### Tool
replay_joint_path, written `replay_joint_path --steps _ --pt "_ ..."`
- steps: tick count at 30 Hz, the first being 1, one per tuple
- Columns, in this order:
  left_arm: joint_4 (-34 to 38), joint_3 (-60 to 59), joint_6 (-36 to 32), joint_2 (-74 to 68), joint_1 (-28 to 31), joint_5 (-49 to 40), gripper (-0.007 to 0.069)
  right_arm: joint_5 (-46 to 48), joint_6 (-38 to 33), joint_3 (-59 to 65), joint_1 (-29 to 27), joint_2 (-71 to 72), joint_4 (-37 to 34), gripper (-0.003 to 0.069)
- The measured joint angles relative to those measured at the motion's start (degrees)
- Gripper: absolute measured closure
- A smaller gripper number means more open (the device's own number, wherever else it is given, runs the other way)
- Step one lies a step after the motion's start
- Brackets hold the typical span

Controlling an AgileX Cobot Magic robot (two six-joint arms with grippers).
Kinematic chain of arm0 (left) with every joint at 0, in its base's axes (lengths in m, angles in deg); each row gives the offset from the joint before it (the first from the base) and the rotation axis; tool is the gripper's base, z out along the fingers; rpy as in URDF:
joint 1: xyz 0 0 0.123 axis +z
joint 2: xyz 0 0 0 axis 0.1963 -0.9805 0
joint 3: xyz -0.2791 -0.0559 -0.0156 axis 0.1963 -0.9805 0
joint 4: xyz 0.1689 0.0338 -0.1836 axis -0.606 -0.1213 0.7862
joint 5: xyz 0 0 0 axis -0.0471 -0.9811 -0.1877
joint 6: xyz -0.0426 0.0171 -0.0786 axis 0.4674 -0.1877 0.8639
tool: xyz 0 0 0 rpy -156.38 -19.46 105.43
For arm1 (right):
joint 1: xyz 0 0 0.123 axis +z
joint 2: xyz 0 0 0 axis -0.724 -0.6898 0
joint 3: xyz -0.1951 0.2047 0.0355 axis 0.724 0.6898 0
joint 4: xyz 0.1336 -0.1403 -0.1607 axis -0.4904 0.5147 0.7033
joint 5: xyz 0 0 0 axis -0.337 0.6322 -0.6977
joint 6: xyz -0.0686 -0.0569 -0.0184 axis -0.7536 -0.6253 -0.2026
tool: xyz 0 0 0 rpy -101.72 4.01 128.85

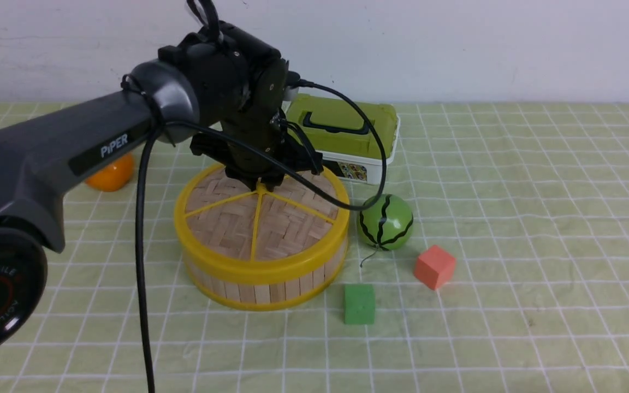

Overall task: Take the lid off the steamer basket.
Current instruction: Use the left arm to lift the lid of the steamer

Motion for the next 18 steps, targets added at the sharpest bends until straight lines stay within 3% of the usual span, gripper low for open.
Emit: replay_joint_path --steps 18 --pt "-0.11 2.48 1.9 3.03 0.0 -3.34 0.0512 0.0 0.0 0.0 0.0 0.0 0.0 0.0421"
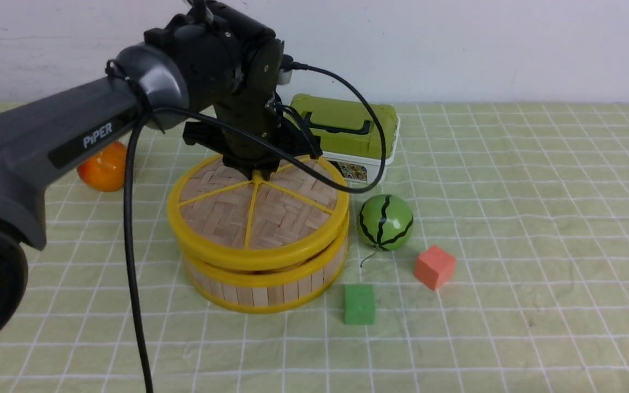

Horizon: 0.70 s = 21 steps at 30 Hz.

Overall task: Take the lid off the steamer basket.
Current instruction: Use the left arm to lift the lid of the steamer, then use the left arm to place the steamer lid on the table

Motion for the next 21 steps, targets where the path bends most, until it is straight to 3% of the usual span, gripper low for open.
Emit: replay_joint_path --steps 7,13,21 --pt "-0.33 2.03 -1.99 3.14 0.0 -0.89 0.0512 0.0 0.0 0.0 0.0 0.0 0.0 0.0419" --pt "-4.95 2.1 -4.53 9.41 2.16 -7.21 0.0512 0.0 0.0 0.0 0.0 0.0 0.0 0.0419" --pt "-4.95 -6.08 -5.55 21.03 15.36 -11.06 0.0512 0.0 0.0 0.0 0.0 0.0 0.06 0.0418"
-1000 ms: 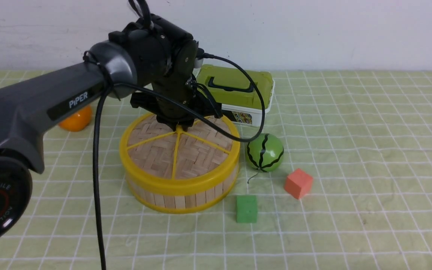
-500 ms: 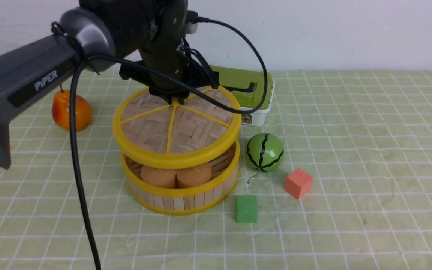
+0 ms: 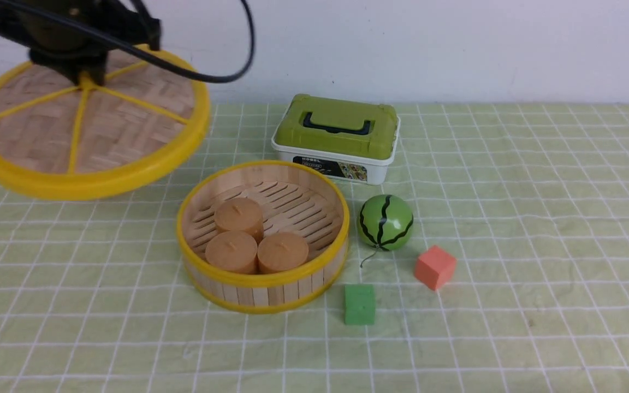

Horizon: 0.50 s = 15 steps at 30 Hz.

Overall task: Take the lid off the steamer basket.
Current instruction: Use the left arm to place the steamer lid on the table

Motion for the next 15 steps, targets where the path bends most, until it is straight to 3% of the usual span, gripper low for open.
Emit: replay_joint_path --steps 6,12,15 --pt "2.19 -17.33 0.7 4.06 7.65 9.26 0.0512 0.0 0.0 0.0 0.0 0.0 -0.07 0.0418" --pt "1.01 -27.18 4.26 -1.03 8.17 24.79 0.0512 0.0 0.0 0.0 0.0 0.0 -0.02 0.0418" --pt "-0.47 -27.53 4.97 -4.31 8.17 28.37 0.0512 0.0 0.0 0.0 0.0 0.0 -0.02 0.0418"
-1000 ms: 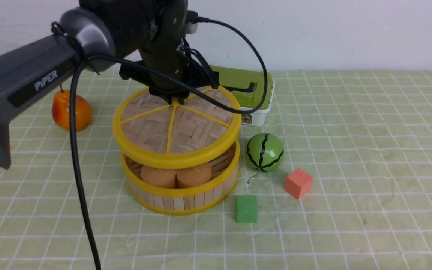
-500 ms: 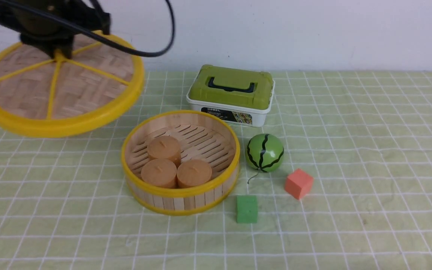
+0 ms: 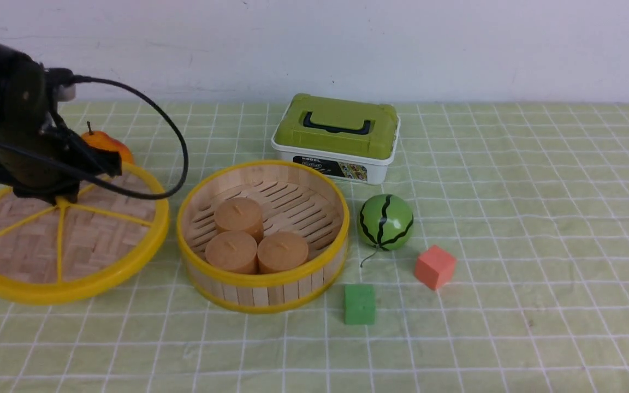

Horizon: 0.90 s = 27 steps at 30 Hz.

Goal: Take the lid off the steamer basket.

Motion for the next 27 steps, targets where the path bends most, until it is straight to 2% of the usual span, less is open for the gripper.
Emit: replay_joint_path --steps 5,10,14,18,19,21,24,27 --pt "-7.08 -0.28 3.67 -8.43 0.0 5.17 0.0512 0.0 0.0 0.0 0.0 0.0 0.09 0.0418" --pt "-9.42 -0.16 10.55 -11.26 0.0 6.39 0.0512 0.0 0.0 0.0 0.0 0.0 0.09 0.0418" --pt "-7.82 0.03 11.51 -11.25 0.0 6.9 0.0482 0.0 0.0 0.0 0.0 0.0 0.04 0.0418" --pt "-4.68 0.3 11.23 -10.02 0.11 6.11 0.037 0.0 0.0 0.0 0.0 0.0 0.04 0.0418" --pt "-3.32 0.72 10.91 -8.27 0.11 4.59 0.0315 0.0 0.0 0.0 0.0 0.0 0.04 0.0418" --pt "-2.13 1.19 10.03 -4.78 -0.09 3.19 0.0273 0.0 0.0 0.0 0.0 0.0 0.04 0.0418" --pt "-0.24 1.54 8.38 3.97 -0.76 1.48 0.026 0.0 0.0 0.0 0.0 0.0 0.04 0.0418" --pt "2.19 1.59 5.5 13.64 -3.19 1.7 0.0307 0.0 0.0 0.0 0.0 0.0 0.04 0.0418"
